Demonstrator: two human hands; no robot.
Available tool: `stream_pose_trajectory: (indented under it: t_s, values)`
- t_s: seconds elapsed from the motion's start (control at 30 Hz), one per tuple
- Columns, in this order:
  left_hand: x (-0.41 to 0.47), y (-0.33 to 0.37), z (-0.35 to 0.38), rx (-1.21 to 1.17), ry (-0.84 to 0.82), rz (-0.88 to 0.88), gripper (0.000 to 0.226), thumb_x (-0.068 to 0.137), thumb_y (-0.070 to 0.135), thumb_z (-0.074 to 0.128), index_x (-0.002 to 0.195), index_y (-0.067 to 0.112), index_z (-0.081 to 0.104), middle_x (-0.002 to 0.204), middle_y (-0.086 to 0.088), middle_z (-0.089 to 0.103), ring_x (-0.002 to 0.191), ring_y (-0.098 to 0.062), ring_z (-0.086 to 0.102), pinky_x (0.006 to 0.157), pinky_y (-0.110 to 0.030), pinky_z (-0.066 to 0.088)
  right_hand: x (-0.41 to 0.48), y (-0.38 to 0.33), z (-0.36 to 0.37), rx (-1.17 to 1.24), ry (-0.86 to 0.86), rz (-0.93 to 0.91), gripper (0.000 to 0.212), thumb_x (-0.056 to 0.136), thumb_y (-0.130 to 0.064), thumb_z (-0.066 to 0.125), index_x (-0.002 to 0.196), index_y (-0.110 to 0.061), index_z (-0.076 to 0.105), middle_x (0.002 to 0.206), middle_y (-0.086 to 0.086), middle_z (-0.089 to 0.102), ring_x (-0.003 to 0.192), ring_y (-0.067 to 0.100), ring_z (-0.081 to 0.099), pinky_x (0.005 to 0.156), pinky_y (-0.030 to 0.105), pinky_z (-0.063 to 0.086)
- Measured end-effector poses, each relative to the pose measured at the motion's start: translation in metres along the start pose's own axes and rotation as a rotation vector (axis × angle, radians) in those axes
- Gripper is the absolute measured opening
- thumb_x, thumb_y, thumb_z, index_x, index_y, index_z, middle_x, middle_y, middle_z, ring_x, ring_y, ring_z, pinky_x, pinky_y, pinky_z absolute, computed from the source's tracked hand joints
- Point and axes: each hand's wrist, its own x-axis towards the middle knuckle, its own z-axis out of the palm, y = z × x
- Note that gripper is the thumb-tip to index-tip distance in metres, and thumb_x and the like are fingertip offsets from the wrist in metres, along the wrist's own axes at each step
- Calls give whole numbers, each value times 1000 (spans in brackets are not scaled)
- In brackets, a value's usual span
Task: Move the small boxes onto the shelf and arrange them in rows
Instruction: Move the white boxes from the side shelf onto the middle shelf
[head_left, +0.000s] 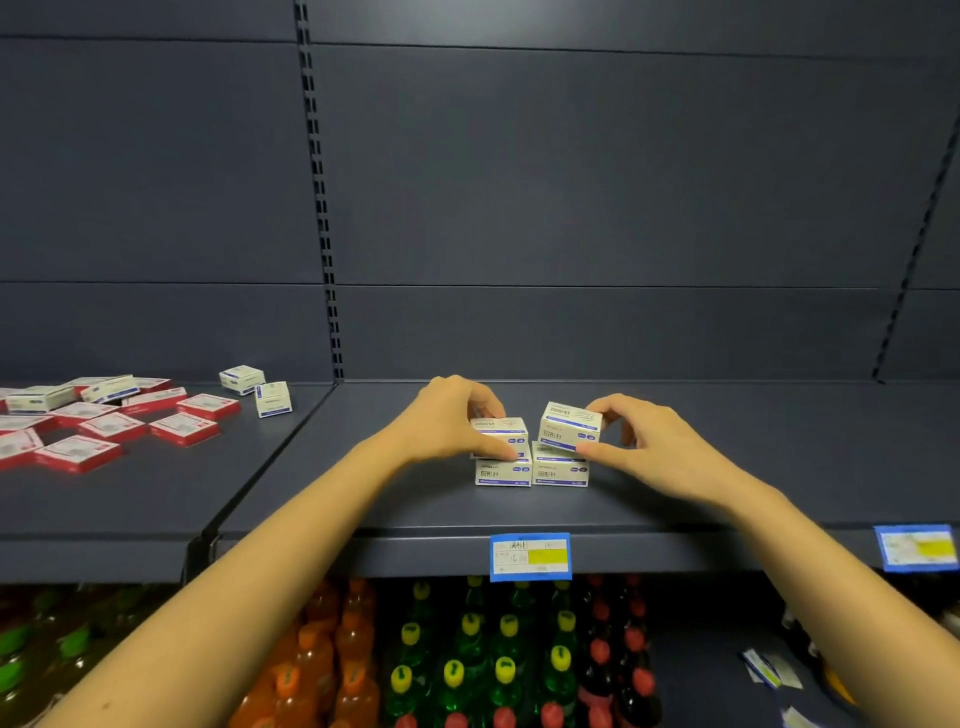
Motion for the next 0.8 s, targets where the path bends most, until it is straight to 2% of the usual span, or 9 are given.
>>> stream_pose_trajectory:
  t_s: [0.13,0.23,0.3,0.37,0.47,0.63,0.8]
  values:
    - [-2,-3,-3,-30,37,-2,40,73,41,72,102,15,66,95,4,66,83,-10,61,69,-16,48,4,1,2,-47,-121,-14,40,83,-42,63,118,-27,52,120,-7,58,94,4,48,75,19,41]
    - [-8,-11,-15,-14,157,-13,36,79,45,64,100,16,68,94,6,66,84,-11,61,72,-20,48,10,-4,-4,-76,-37,-32,53,80,-48,62,126,-26,49,130,-10,50,115,9,42,90,23,38]
    - [-15,-22,-26,44,214,-50,32,84,41,60,98,15,69,95,1,69,85,-15,62,77,-29,51,16,-16,-7,-65,28,-81,53,81,-49,60,128,-27,48,132,-11,48,122,9,38,95,24,35]
    - [-24,-35,-38,150,259,-103,28,87,37,58,98,14,69,97,-3,70,84,-18,61,82,-36,52,24,-32,-5,-58,78,-164,47,84,-45,59,126,-27,50,130,-11,51,122,8,39,96,25,35]
    - [-45,-57,-57,215,288,-183,25,89,33,56,100,14,67,101,-6,69,84,-18,60,83,-36,52,38,-63,5,-48,104,-276,39,88,-40,56,124,-28,52,126,-13,54,118,6,42,97,27,38]
    - [-90,-95,-87,261,344,-293,23,90,31,55,99,14,68,101,-7,69,82,-16,59,75,-29,47,65,-121,38,-74,61,-413,35,90,-39,53,123,-30,51,123,-14,55,116,7,44,90,25,39]
    - [-128,-136,-121,299,362,-376,24,90,30,54,101,14,68,103,-6,69,87,-19,61,82,-36,52,97,-168,85,-58,-9,-448,30,90,-39,53,119,-30,53,118,-14,58,109,7,48,85,25,41]
